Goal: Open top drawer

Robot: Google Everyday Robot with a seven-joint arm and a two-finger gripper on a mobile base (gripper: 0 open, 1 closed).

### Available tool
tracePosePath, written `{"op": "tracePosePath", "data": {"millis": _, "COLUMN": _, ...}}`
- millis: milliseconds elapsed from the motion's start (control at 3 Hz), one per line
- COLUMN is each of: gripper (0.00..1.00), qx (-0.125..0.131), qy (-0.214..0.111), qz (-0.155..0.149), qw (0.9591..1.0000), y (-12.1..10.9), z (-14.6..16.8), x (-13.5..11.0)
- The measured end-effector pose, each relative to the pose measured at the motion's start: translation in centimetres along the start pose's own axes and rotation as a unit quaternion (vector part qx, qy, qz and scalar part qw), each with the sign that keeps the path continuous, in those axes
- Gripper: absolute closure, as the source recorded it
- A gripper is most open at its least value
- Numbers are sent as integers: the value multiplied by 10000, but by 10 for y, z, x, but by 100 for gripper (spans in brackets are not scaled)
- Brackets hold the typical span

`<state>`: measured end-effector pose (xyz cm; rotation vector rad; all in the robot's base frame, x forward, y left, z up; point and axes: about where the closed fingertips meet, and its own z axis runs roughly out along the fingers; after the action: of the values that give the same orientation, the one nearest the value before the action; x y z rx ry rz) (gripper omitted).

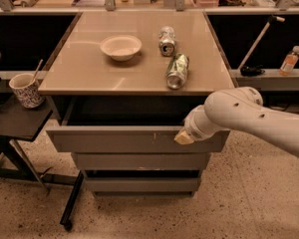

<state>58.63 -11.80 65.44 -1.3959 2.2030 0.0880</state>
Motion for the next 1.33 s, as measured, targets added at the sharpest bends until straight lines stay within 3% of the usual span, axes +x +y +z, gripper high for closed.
{"op": "tracePosePath", "data": {"millis": 1333, "gripper": 100, "qx": 43, "qy": -38, "qz": -282, "qw": 9996, "y": 22, "z": -6, "x": 10}}
